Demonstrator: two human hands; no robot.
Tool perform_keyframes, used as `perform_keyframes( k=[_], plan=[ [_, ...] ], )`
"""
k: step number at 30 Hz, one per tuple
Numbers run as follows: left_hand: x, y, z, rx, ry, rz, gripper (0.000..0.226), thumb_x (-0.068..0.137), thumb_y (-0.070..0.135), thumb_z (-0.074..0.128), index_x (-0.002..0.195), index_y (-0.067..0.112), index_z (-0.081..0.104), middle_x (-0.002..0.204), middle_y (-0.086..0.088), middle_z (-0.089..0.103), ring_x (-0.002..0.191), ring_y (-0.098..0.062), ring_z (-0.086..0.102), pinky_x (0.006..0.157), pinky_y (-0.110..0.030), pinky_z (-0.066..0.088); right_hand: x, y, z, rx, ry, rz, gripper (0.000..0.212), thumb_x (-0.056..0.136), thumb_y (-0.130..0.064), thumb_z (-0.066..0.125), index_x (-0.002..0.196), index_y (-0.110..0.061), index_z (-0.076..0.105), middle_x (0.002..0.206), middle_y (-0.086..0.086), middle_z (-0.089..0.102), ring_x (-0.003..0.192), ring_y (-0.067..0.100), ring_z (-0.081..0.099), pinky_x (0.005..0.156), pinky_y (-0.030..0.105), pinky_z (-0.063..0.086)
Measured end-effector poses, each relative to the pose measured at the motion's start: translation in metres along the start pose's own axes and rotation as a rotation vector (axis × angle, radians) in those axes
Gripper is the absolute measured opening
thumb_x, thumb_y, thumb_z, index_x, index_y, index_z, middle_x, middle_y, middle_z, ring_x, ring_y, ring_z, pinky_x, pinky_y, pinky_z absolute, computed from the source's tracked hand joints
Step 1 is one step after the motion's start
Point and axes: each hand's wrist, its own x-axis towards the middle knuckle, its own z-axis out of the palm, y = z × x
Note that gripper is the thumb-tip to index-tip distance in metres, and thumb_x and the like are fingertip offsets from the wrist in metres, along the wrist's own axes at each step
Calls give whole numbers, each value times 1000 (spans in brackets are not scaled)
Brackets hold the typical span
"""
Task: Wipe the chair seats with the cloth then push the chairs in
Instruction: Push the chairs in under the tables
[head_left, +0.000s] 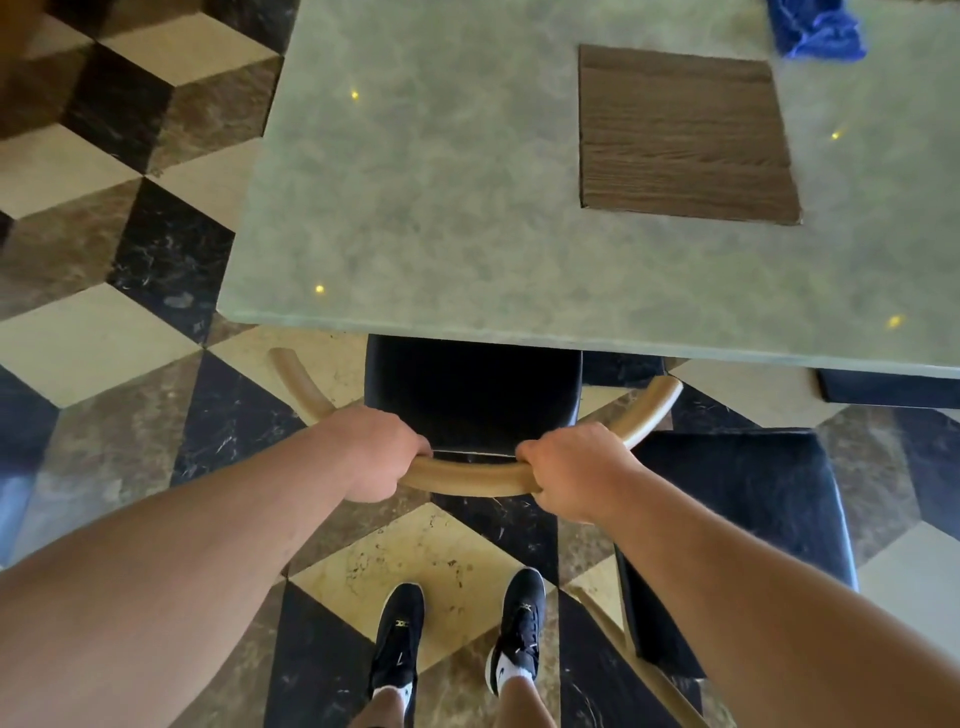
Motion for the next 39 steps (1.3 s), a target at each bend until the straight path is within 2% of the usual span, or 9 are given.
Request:
perform_keyframes(
  k=[8, 19, 22, 25, 27, 28, 30, 33, 39],
  plan=[
    [-3, -9, -5, 46, 80, 37, 31, 89, 14, 55, 107, 38, 63, 71, 12, 57, 63, -8, 51, 83, -42, 49, -7, 0, -2, 52, -4, 20, 22, 93, -29, 61, 115, -32, 62, 71, -11, 53, 61, 11, 50, 67, 35, 37],
    [-1, 2, 15, 21, 69, -17, 28, 90, 21, 60, 113, 37, 65, 77, 12, 60, 64, -8, 55, 56, -31, 36, -4, -6, 6, -6, -102, 55, 32, 92, -39, 64, 124, -32, 59, 80, -12, 56, 70, 15, 56, 59, 35, 39],
    [-1, 9, 15, 51, 85, -63, 24, 92, 40, 67, 115, 34, 65, 81, 11, 60, 69, -12, 56, 64, -35, 38, -9, -10, 2, -16, -94, 86, 45, 91, -55, 69, 127, -31, 58, 91, -10, 58, 86, 20, 60, 78, 40, 51],
    [-5, 17, 20, 102, 168, -144, 51, 86, 63, 71, 125, 31, 62, 88, 8, 59, 76, -19, 56, 71, -38, 39, -19, -17, 1, 15, -35, 147, 64, 88, -68, 67, 136, -27, 54, 105, -5, 63, 102, 24, 60, 97, 46, 50],
    [-9, 22, 26, 27, 220, -167, 84, 78, 75, 70, 146, 31, 49, 118, 2, 66, 98, -25, 64, 82, -42, 48, -30, -23, 2, 45, 5, 163, 86, 86, -76, 63, 154, -28, 39, 141, 2, 59, 131, 31, 53, 112, 52, 42],
    [-12, 26, 27, -21, 222, -147, 102, 74, 80, 69, 157, 33, 35, 142, -2, 59, 119, -29, 62, 97, -48, 49, -40, -25, 3, 39, 25, 161, 99, 85, -80, 60, 162, -30, 23, 161, 5, 42, 148, 37, 37, 121, 58, 32],
    [-24, 43, 22, -104, 208, -70, 125, 69, 87, 66, 166, 38, 5, 172, -2, 25, 152, -33, 34, 121, -60, 29, -65, -29, 0, 19, 90, 179, 117, 81, -88, 53, 165, -33, -7, 176, 6, 4, 159, 42, 3, 126, 67, 12],
    [-38, 87, 2, -165, 268, 21, 129, 70, 93, 59, 164, 39, -11, 177, -1, 1, 162, -31, 7, 126, -62, 11, -114, -28, -5, 34, 176, 255, 127, 76, -94, 51, 161, -36, -23, 175, 6, -12, 158, 43, -11, 124, 70, 1],
    [-53, 207, -40, -125, 339, 115, 126, 75, 92, 56, 166, 35, -9, 177, -1, -4, 162, -30, 2, 128, -62, 6, -234, 9, 7, 15, 203, 382, 123, 74, -99, 40, 163, -37, -19, 175, 4, -13, 159, 38, -13, 126, 68, 1]
  ],
)
